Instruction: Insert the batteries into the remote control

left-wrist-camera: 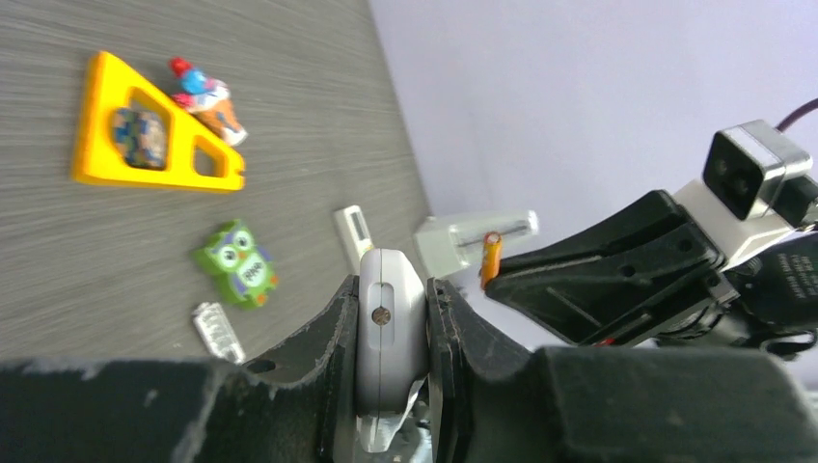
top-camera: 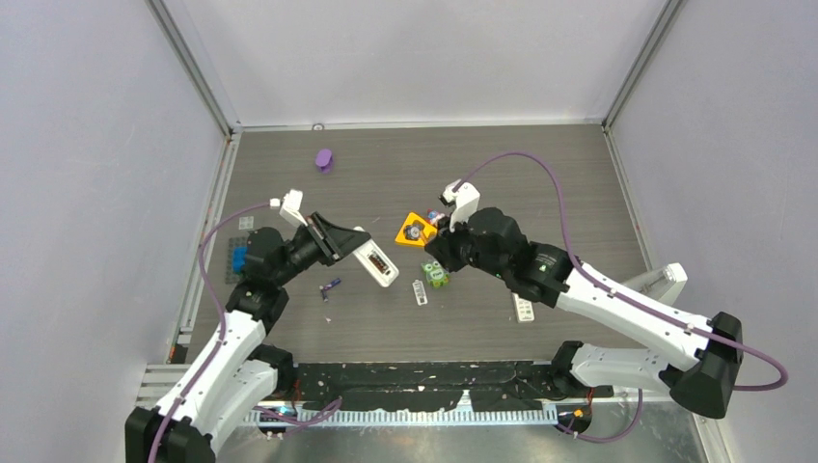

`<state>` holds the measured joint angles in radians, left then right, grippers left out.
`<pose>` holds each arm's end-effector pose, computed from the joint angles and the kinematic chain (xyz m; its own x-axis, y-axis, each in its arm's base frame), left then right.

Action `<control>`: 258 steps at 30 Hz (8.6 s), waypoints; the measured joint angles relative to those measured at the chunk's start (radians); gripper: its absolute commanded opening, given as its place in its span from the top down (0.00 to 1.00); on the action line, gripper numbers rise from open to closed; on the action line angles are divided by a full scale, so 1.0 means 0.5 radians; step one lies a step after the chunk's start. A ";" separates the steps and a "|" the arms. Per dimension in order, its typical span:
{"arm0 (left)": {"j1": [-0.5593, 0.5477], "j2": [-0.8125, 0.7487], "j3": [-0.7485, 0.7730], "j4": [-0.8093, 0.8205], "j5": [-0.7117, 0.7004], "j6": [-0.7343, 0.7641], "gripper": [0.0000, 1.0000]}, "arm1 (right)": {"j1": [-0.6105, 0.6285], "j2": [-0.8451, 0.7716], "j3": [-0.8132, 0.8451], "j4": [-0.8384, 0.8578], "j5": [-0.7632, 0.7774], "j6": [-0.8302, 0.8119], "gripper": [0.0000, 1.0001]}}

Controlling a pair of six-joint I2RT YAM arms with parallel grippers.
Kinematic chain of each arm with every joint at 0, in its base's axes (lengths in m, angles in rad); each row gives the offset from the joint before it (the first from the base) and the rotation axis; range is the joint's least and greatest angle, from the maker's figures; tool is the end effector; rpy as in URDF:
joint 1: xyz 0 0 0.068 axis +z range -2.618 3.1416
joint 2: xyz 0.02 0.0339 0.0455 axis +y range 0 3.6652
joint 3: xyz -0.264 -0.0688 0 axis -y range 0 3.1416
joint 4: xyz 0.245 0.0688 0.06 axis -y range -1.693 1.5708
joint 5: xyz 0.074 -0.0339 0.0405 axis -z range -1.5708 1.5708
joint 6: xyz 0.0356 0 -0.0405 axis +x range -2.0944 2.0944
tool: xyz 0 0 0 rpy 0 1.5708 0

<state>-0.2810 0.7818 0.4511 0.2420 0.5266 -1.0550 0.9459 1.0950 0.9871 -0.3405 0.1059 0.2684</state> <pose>0.1759 -0.0694 0.2674 -0.6689 -0.5897 -0.4526 0.2814 0.3626 -0.8884 0.1480 0.1987 0.3340 -0.4436 -0.1643 -0.8810 -0.6566 0.7286 0.1948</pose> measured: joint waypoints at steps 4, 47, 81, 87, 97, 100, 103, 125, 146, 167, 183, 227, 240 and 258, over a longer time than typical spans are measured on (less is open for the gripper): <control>0.000 0.078 -0.069 0.318 0.110 -0.238 1.00 | 0.112 0.079 0.211 -0.213 -0.097 -0.125 0.95; 0.000 0.114 -0.144 0.735 0.285 -0.707 1.00 | 0.554 0.639 1.065 -0.870 0.298 -0.192 0.46; 0.000 0.184 -0.211 1.288 0.048 -1.279 1.00 | 0.503 -0.080 0.232 0.014 0.492 0.742 0.36; 0.000 0.176 -0.211 1.289 0.048 -1.279 1.00 | 0.489 -0.044 0.232 0.023 0.478 0.755 0.38; -0.002 0.169 -0.211 1.288 0.053 -1.266 1.00 | 0.457 -0.002 0.232 0.026 0.475 0.787 0.41; -0.002 0.169 -0.211 1.287 0.069 -1.241 1.00 | 0.444 0.018 0.232 0.037 0.460 0.795 0.41; -0.002 0.174 -0.211 1.286 0.077 -1.223 1.00 | 0.434 0.028 0.232 0.037 0.449 0.803 0.41; -0.009 0.200 -0.211 1.277 0.079 -1.160 1.00 | 0.364 0.077 0.239 0.013 0.336 0.851 0.42; -0.046 0.147 -0.082 1.101 0.108 -0.632 1.00 | 0.278 0.352 0.568 -0.390 0.143 0.951 0.38; -0.163 -0.020 -0.130 0.136 -0.184 -0.098 1.00 | 0.207 0.031 0.127 -0.101 0.197 0.484 0.21; -0.480 0.475 -0.684 0.581 -0.690 -0.021 1.00 | 0.126 1.015 0.057 -0.259 0.216 0.514 0.48; -1.322 0.475 -0.880 0.655 -1.947 -0.587 0.22 | 0.063 1.420 0.307 -0.201 0.279 0.482 0.48; -1.324 0.205 -0.645 -0.140 -2.009 -0.788 0.12 | 0.013 1.593 0.475 -0.201 0.249 0.330 0.54; -1.324 -0.362 -0.546 -1.015 -2.101 -0.711 0.16 | -0.055 1.535 0.494 -0.204 0.220 0.365 0.72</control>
<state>-0.9432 0.6010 0.1783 -0.2657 -0.5240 -1.4105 0.9184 1.8626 1.2343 -0.4427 0.2161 0.4507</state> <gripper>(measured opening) 0.873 0.341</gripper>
